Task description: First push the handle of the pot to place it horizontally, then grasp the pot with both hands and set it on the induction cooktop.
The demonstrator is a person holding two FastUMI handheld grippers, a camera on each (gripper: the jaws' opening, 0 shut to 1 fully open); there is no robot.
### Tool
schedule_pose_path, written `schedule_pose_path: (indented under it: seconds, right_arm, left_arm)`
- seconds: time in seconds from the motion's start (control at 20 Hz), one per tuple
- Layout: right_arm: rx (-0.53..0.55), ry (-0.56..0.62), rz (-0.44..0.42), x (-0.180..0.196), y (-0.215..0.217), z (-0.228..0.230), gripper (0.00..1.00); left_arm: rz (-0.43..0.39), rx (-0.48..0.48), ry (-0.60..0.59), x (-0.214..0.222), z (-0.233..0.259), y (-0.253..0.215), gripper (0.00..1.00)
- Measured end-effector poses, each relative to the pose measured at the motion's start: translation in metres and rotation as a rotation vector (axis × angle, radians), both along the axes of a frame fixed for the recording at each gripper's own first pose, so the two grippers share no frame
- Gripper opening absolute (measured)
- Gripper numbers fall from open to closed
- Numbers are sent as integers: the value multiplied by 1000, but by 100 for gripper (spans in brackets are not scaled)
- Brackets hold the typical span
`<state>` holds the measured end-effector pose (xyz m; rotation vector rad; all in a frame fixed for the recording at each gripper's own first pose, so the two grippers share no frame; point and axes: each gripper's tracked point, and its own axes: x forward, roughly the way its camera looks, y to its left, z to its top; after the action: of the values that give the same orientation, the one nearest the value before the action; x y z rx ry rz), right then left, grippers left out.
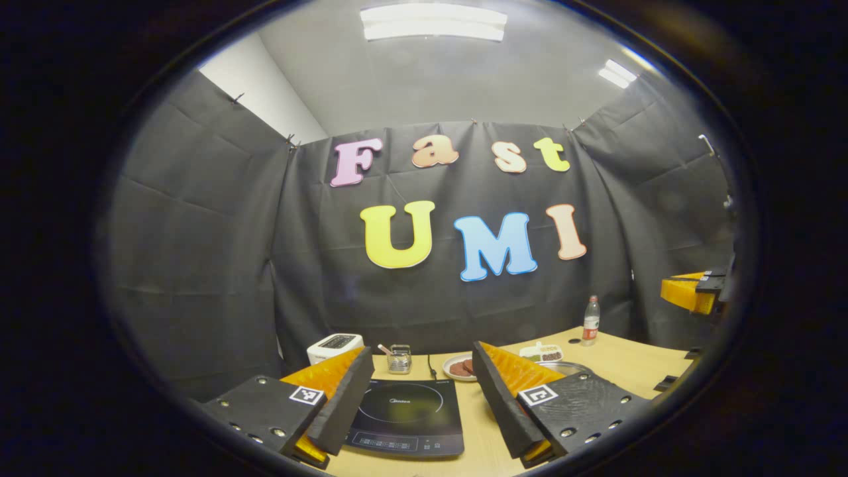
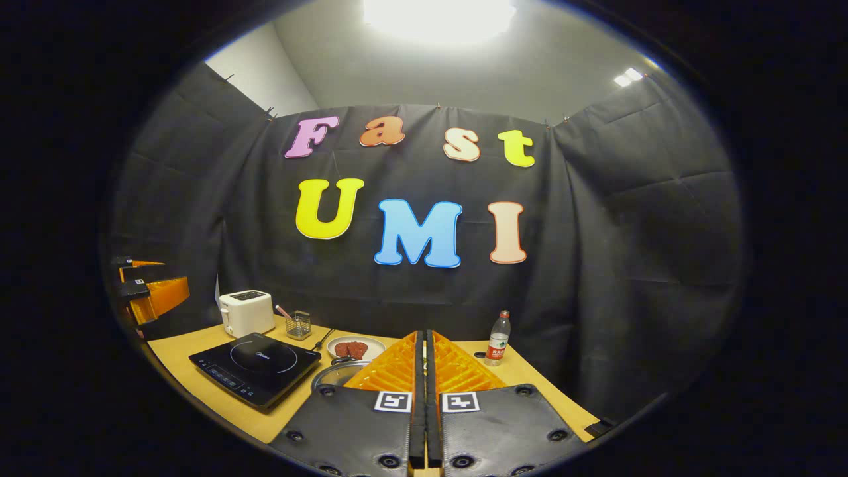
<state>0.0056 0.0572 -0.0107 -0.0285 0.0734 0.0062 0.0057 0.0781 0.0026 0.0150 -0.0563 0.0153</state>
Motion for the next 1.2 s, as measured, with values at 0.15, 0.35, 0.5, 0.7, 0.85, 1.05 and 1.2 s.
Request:
schedule_pose_path:
  seconds: [0.15, 0.35, 0.5, 0.7, 0.85, 1.05, 1.2]
  right_arm:
    - [-34, 17, 12, 9, 16, -10, 2]
    - [-49, 77, 81, 10, 39, -30, 2]
    - [-46, 126, 134, 12, 52, -49, 2]
    - [-59, 188, 211, 19, 63, -75, 2]
    - [-67, 242, 285, 26, 72, -98, 2]
    - [-100, 317, 384, 34, 79, -127, 0]
    - [-110, 373, 448, 36, 81, -148, 2]
  left_arm:
    - [1, -7, -10, 3, -1, 14, 90]
    - [30, -19, -7, 4, -5, 34, 90]
    - [50, -11, -8, 4, -5, 43, 89]
    - [81, -14, 0, 7, -8, 45, 91]
    - [105, -9, 7, 14, -10, 41, 88]
    - [134, 2, 15, 25, -10, 34, 88]
    - [151, -6, 35, 36, -17, 26, 90]
